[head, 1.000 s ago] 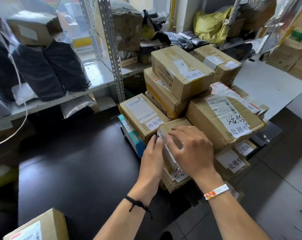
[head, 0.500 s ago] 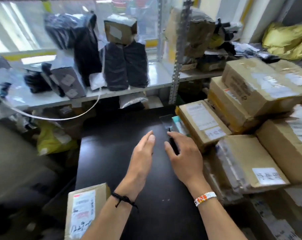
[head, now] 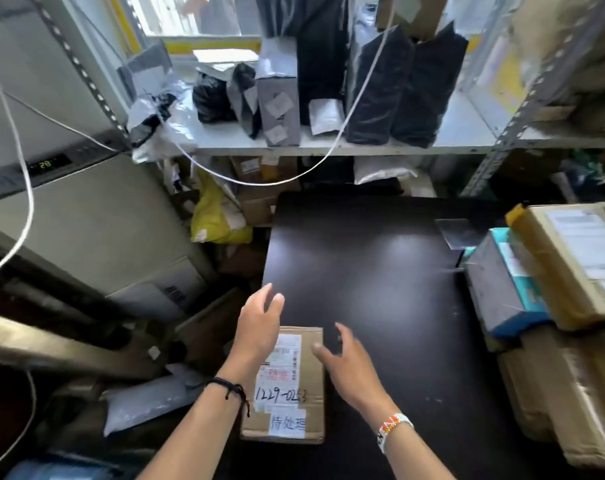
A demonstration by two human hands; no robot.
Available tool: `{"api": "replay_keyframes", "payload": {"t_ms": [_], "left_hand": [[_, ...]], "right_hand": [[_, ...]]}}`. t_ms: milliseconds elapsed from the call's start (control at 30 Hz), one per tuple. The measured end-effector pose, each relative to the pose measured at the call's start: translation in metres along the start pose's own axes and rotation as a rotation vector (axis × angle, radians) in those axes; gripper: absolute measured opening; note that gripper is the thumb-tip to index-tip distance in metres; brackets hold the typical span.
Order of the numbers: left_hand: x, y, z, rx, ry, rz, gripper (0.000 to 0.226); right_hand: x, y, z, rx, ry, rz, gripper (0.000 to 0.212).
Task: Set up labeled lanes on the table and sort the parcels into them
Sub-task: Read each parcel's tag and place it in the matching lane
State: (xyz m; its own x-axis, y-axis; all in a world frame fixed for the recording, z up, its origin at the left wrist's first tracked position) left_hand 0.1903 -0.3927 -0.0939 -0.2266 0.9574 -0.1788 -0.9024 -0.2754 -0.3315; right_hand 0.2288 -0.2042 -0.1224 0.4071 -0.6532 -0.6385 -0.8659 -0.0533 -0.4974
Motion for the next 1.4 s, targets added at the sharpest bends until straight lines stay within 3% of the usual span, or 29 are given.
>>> {"api": "replay_keyframes", "payload": {"t_ms": [100,200,300,433,567,633,733,900,1200,1400], "left_hand": [[-0.018,0.010,-0.040,-0.129,0.068,-0.077,0.059],[-0.023,0.008,-0.064,-0.224,-0.057,-0.165,0.057],[-0.029,0.005,-0.083,-0.263,-0.264,-0.157,0.058],[-0.024,-0.005,-0.093,-0.338,-0.381,-0.166,0.049],[-0.008,0.008,-0.053,-0.214,-0.469,-0.164,0.033],[0.001,0.020,-0.009,-0.111,-0.495,-0.197,0.030],[0.013,0.032,0.066,0.030,-0.533,-0.268,0.036],[0.039,0.029,0.165,0.202,-0.537,-0.375,0.038],[0.081,-0.010,0.261,0.426,-0.525,-0.505,0.038],[0.115,-0.038,0.297,0.512,-0.529,-0.562,0.038]], "right_hand": [[0.032,0.001,0.004,0.067,0.104,-0.095,0.069],[0.053,0.001,0.014,0.083,0.155,-0.100,0.068],[0.061,0.005,0.024,0.133,0.262,-0.106,0.083],[0.067,0.000,0.018,0.144,0.332,-0.108,0.079],[0.043,0.004,-0.008,0.079,0.385,0.022,0.077],[0.009,0.012,-0.024,0.011,0.425,0.103,0.062],[-0.055,0.019,-0.049,-0.097,0.454,0.247,0.053],[-0.142,0.009,-0.081,-0.227,0.470,0.419,0.057],[-0.235,-0.037,-0.093,-0.346,0.537,0.649,0.041],[-0.276,-0.061,-0.078,-0.394,0.591,0.690,0.064]]}}
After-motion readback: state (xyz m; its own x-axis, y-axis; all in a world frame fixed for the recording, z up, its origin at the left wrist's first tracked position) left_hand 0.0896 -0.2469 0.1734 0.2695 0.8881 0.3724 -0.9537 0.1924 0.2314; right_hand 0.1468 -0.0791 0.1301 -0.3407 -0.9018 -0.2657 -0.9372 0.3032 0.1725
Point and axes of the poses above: each hand's wrist, its own y-axis towards the middle knuckle, its own x-axis out of the palm, z = x × y, the point moved 3 cm from there along y, towards the middle knuckle, and after that the axes turned 15 degrees about -y, right-handed, at the moved point
